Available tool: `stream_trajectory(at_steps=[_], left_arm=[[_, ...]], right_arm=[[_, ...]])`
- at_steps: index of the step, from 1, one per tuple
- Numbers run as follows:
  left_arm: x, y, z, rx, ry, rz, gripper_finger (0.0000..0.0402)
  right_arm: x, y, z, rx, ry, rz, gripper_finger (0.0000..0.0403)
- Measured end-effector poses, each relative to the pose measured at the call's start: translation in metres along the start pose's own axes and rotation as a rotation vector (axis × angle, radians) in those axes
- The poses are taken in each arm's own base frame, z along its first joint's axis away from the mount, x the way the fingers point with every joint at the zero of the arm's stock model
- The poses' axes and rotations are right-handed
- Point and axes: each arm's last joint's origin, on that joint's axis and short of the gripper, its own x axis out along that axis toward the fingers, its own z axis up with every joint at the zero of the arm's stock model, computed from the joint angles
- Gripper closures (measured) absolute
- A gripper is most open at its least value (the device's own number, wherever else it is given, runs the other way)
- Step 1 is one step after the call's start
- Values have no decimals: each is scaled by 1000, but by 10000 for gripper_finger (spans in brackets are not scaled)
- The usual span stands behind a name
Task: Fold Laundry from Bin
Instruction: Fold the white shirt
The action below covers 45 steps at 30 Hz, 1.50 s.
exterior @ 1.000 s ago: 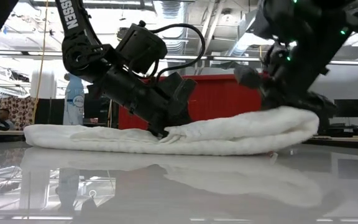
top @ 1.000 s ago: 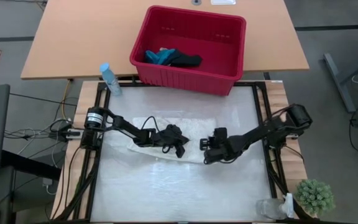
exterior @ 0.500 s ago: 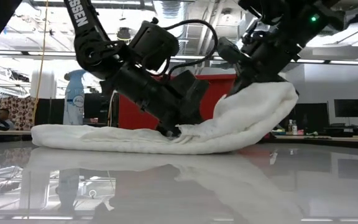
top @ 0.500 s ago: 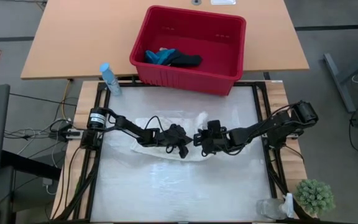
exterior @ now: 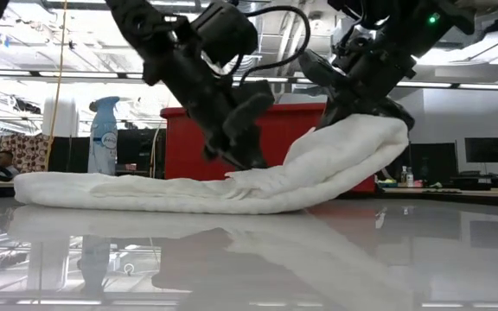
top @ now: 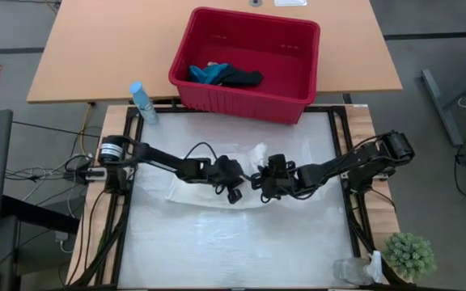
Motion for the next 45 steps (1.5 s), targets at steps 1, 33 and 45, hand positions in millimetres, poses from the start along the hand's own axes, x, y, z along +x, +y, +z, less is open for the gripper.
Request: stream_trajectory(at_steps=[1,33,45], left_arm=[[-4,0,2,16,20,10,401],[23,12,-33,21,-27,45,401],[65,6,4,29,-174,-55,401]], right_arm=[[0,-1,0,-5,-2,-6,365],[-8,16,18,-110,-14,7,365],[-14,33,45,-160,-37,9,365]])
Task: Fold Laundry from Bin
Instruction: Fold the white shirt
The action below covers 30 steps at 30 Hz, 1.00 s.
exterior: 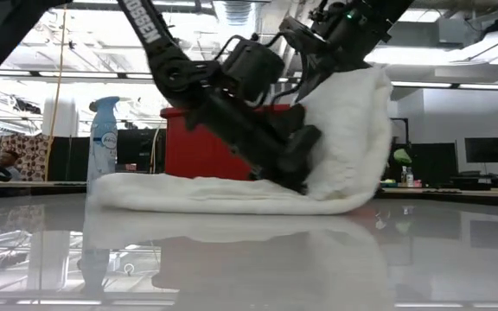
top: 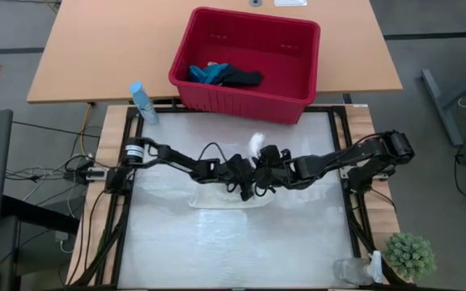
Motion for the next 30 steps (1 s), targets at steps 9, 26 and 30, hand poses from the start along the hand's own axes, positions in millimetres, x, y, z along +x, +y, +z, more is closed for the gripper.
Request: stream_trajectory(at_steps=[9,26,30], left_arm=[[17,-3,27,40,-43,2,401],[-61,4,52,139,359,143,401],[-88,-1,55,149,448,147,401]], right_arm=[[-4,-7,-4,1,2,-69,365],[-3,-5,-6,-21,-3,-66,365],[-2,-6,-4,-15,-8,-75,365]])
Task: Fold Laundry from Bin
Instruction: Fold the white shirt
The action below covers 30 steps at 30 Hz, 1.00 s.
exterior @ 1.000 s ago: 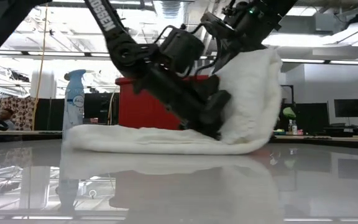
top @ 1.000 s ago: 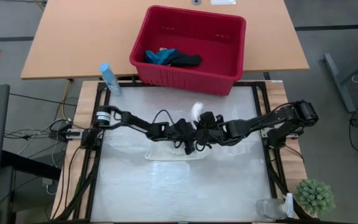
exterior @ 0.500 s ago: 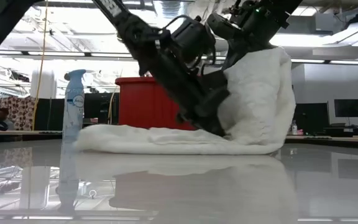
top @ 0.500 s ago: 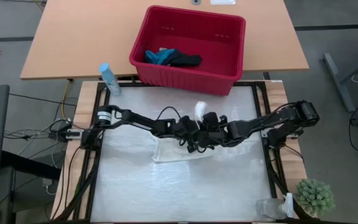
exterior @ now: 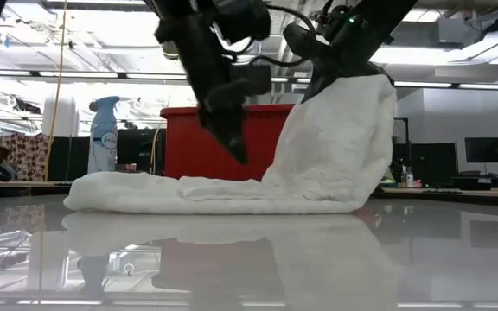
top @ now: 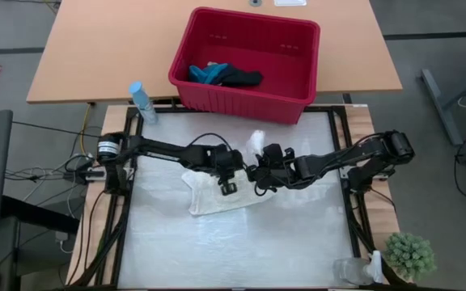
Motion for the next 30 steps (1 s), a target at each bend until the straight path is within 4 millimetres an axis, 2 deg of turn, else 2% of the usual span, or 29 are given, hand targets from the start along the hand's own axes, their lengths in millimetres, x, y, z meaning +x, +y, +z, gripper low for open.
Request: stream_trajectory(at_steps=[5,14,21,30], left_arm=[[-5,-18,-22,49,8,40,401],[22,-22,-67,-56,-12,34,401],[33,-20,-68,-70,-74,21,401],[52,-20,-59,-70,-180,-38,401]], right_arm=[[2,-2,-1,-45,15,-12,365],[2,-2,-1,-54,17,-11,365],[2,-2,0,-47,22,-1,365],[-2,5,8,-33,17,27,365]])
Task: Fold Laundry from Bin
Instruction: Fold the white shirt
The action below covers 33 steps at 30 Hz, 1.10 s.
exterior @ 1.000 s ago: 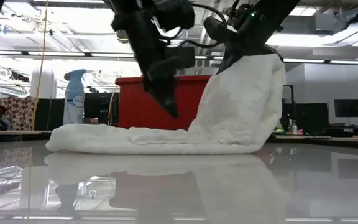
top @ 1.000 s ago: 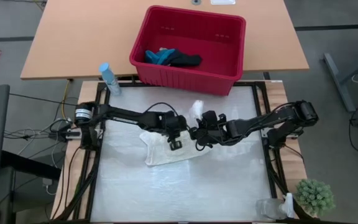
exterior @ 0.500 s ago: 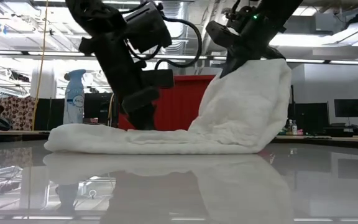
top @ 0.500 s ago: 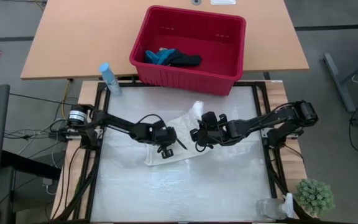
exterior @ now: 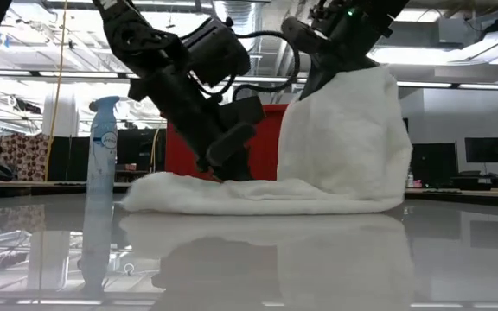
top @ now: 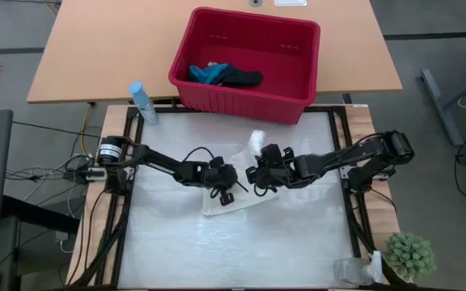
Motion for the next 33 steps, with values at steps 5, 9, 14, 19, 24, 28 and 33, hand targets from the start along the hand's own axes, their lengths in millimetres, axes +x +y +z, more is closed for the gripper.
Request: stream_trajectory(at_steps=[5,9,14,19,24,28,33], left_arm=[[7,2,9,-19,-88,-43,402],[4,-1,22,3,-121,-53,401],[-16,-5,33,49,-33,-39,401],[-46,-4,36,84,156,-1,401],[-90,-6,41,94,183,-9,401],[-127,-5,43,78,162,35,401],[-155,-7,37,42,91,81,401]], right_arm=[[-3,3,5,7,-8,12,365],[-3,4,6,11,-8,16,365],[-3,5,5,9,-6,21,365],[-3,6,5,14,-1,40,365],[0,13,2,11,-2,72,365],[9,20,-6,-1,22,91,365],[24,34,-18,-13,50,160,365]])
